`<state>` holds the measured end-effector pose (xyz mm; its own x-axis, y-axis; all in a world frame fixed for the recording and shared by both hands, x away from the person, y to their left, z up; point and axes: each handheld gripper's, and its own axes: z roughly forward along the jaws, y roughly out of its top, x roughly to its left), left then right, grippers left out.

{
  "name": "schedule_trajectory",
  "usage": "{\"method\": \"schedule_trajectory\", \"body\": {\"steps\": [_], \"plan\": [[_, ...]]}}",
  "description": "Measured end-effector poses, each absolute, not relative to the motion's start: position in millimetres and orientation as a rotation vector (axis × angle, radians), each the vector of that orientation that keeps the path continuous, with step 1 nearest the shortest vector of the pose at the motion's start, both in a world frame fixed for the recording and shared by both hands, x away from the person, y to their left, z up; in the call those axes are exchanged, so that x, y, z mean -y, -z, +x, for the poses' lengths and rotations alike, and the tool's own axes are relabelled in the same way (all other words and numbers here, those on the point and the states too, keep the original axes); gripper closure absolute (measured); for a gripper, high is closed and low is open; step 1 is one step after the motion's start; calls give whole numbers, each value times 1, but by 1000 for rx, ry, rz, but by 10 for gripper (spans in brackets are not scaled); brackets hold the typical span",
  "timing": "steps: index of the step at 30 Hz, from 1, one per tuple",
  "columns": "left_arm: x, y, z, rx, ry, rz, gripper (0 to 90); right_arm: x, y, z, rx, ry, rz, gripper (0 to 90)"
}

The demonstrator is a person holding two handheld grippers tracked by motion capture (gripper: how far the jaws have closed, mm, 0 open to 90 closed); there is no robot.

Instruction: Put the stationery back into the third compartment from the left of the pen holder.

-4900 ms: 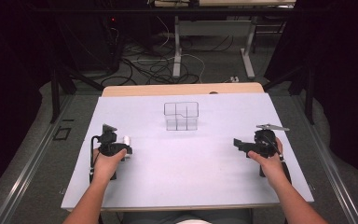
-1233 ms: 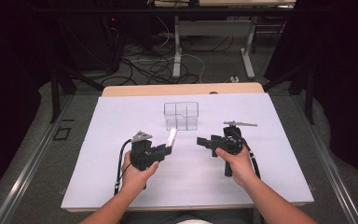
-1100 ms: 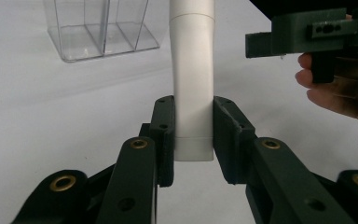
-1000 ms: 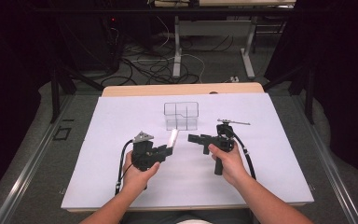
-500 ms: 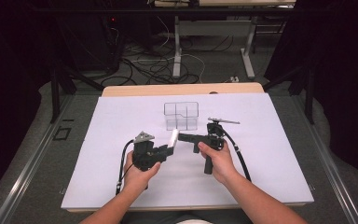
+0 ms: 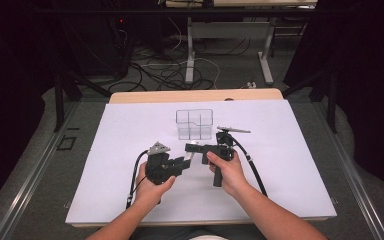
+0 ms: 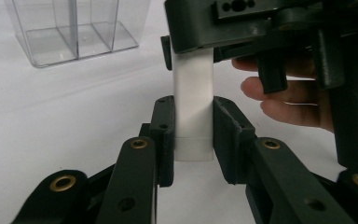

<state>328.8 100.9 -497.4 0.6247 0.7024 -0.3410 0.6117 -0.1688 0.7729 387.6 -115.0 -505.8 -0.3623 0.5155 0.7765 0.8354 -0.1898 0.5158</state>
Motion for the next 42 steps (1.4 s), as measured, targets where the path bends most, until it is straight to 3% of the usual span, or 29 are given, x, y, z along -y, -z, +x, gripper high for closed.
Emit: {"method": "schedule_trajectory", "body": {"steps": [17, 29, 33, 42], "plan": [[-97, 498, 328, -1021, -110, 1875, 714, 115, 505, 388, 1749, 1577, -1579, 653], [-98, 501, 329, -1028, -104, 1873, 705, 114, 506, 389, 1746, 1571, -1583, 662], [-98, 503, 331, -1037, -92, 1862, 622, 115, 506, 390, 1745, 1576, -1584, 662], [-100, 505, 332, -1047, -98, 1842, 549, 118, 501, 397, 1754, 1605, -1607, 663]]}}
